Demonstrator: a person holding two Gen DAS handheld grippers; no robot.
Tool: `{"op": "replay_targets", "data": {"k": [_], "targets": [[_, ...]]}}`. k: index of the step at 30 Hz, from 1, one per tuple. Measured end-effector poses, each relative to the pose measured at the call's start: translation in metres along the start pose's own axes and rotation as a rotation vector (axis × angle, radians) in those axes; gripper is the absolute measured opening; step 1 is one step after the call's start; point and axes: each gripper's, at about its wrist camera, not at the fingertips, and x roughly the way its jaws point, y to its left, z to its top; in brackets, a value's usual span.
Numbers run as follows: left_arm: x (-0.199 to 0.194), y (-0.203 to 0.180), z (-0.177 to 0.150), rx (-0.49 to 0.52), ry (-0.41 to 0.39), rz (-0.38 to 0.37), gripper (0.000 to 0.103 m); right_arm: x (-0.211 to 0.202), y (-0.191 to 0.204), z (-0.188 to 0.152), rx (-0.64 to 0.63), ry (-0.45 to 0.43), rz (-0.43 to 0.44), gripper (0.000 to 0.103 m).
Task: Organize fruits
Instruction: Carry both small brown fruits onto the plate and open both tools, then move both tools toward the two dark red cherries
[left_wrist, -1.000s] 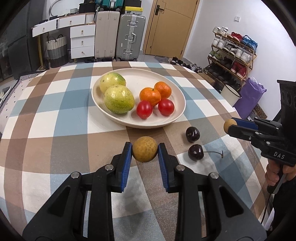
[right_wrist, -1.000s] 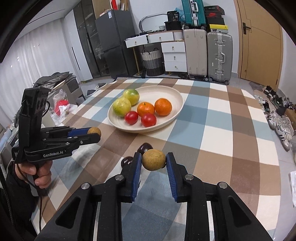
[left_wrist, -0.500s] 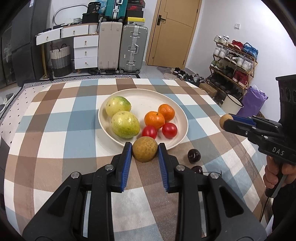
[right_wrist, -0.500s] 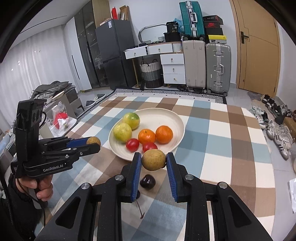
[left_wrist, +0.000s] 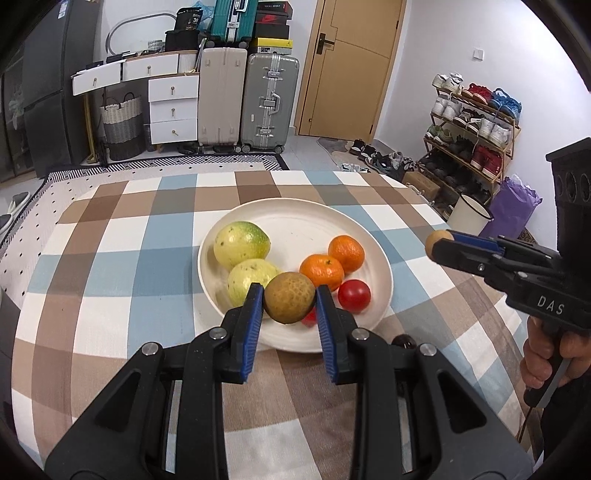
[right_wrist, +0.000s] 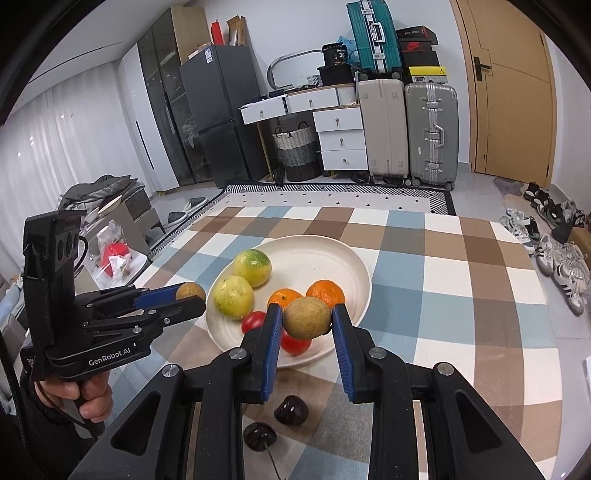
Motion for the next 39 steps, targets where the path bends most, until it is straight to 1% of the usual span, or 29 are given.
{"op": "replay_targets", "data": {"k": [9,18,26,28,29,31,32,33,34,35,36,37,38,39], "targets": [[0.028,0.0,0.016,0.01,0.006,0.007,0.026,0.032,-0.012,0.006,0.03,0.035,-0.001,0.028],[0.059,-0.008,0.028,0.03,0.021,0.011,0.026,0.057,-0.024,0.018,0.088,0.031,0.003,0.028],[0.07,-0.01,0.035,0.029,0.014,0.024,0.026,0.079,-0.032,0.027,0.14,0.04,-0.002,0.028],[0.07,-0.009,0.037,0.023,0.017,0.029,0.027,0.079,-0.035,0.027,0.155,0.039,-0.002,0.037],[0.069,-0.008,0.037,0.018,0.019,0.025,0.03,0.078,-0.036,0.027,0.159,0.032,0.0,0.041],[0.067,-0.005,0.037,0.008,0.029,0.018,0.049,0.073,-0.038,0.026,0.161,0.018,-0.005,0.043],[0.065,-0.004,0.036,0.005,0.028,0.02,0.053,0.07,-0.039,0.025,0.161,0.016,-0.013,0.046],[0.062,-0.003,0.034,0.001,0.022,0.032,0.062,0.068,-0.04,0.024,0.162,0.016,-0.014,0.049],[0.058,-0.002,0.033,-0.001,0.018,0.041,0.072,0.064,-0.042,0.023,0.164,0.015,-0.014,0.051],[0.055,-0.001,0.031,-0.004,0.014,0.049,0.077,0.06,-0.043,0.021,0.162,0.015,-0.02,0.053],[0.05,0.0,0.028,-0.008,0.006,0.054,0.085,0.057,-0.043,0.02,0.159,0.017,-0.026,0.058],[0.044,0.001,0.026,-0.013,-0.004,0.058,0.086,0.052,-0.044,0.017,0.154,0.023,-0.032,0.063],[0.039,0.002,0.023,-0.015,-0.009,0.061,0.087,0.048,-0.045,0.015,0.153,0.027,-0.032,0.072],[0.033,0.002,0.02,-0.017,-0.013,0.065,0.089,0.044,-0.045,0.012,0.154,0.026,-0.032,0.079]]}}
